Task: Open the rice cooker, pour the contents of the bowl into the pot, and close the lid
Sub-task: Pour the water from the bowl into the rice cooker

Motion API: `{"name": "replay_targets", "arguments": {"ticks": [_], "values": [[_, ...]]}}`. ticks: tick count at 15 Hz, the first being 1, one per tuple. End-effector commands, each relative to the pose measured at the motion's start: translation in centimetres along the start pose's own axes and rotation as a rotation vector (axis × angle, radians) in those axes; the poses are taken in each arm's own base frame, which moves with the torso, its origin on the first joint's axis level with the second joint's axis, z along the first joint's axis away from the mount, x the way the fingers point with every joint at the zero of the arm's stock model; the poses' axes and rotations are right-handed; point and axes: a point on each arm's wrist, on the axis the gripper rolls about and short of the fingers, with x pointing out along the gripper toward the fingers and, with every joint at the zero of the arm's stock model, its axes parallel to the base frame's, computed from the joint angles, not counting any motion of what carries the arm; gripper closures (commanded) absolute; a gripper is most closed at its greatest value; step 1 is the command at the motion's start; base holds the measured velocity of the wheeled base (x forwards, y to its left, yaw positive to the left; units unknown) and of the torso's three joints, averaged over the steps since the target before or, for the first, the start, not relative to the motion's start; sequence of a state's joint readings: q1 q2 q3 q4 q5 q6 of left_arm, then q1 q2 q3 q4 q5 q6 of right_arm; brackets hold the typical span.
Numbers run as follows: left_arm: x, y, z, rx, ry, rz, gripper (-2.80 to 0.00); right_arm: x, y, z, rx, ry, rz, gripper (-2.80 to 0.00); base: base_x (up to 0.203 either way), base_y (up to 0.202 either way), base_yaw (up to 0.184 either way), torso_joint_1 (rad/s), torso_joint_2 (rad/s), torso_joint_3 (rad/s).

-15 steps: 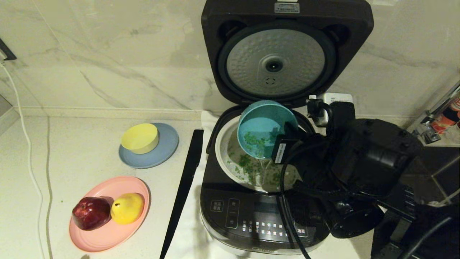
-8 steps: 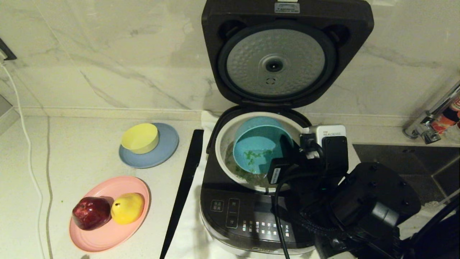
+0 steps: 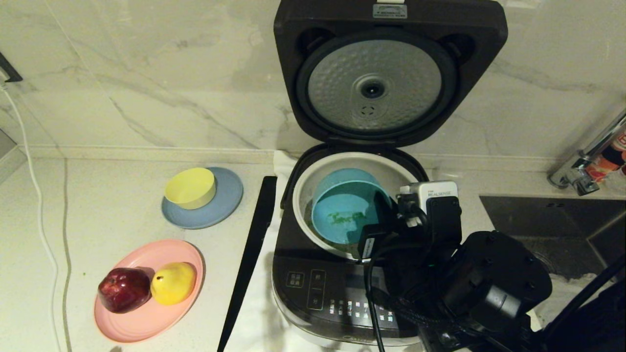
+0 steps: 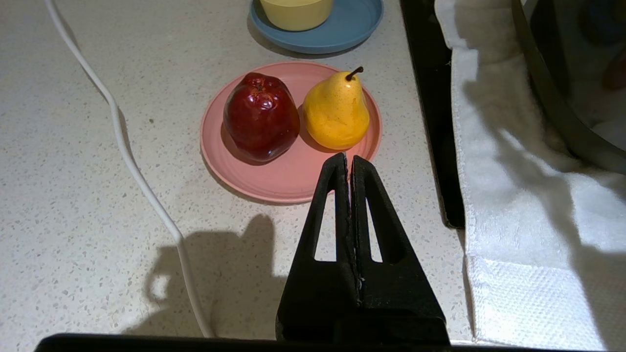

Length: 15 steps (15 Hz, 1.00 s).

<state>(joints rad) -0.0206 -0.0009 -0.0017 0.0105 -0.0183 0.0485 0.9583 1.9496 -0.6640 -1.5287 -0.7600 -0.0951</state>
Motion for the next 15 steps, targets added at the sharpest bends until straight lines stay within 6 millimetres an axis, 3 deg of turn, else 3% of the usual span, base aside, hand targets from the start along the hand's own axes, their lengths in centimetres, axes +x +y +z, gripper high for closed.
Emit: {"name": "replay_targets", "arguments": {"ticks": [1, 3, 8, 11, 12, 15], "values": [[0.0, 0.0, 0.0, 0.001, 0.0, 0.0, 0.0, 0.1, 0.2, -0.9, -0.019, 0.02, 0.0, 0.0, 0.0, 0.0, 0.0, 0.0, 0.0, 0.0], [0.0, 0.0, 0.0, 0.001, 0.0, 0.0, 0.0, 0.0, 0.1, -0.8, -0.017, 0.016, 0.0, 0.0, 0.0, 0.0, 0.0, 0.0, 0.0, 0.0], [0.0, 0.0, 0.0, 0.001, 0.0, 0.001, 0.0, -0.7, -0.7, 3.0, 0.04, -0.06, -0.003, 0.0, 0.0, 0.0, 0.0, 0.0, 0.0, 0.0], [0.0, 0.0, 0.0, 0.001, 0.0, 0.001, 0.0, -0.7, -0.3, -0.3, -0.007, 0.018, 0.004, 0.0, 0.0, 0.0, 0.0, 0.0, 0.0, 0.0], [0.0, 0.0, 0.0, 0.001, 0.0, -0.001, 0.0, -0.5, -0.2, -0.4, 0.003, 0.02, 0.003, 0.0, 0.0, 0.0, 0.0, 0.0, 0.0, 0.0], [0.0, 0.0, 0.0, 0.001, 0.0, 0.001, 0.0, -0.5, -0.5, 2.4, 0.058, -0.051, -0.007, 0.0, 0.0, 0.0, 0.0, 0.0, 0.0, 0.0]]}}
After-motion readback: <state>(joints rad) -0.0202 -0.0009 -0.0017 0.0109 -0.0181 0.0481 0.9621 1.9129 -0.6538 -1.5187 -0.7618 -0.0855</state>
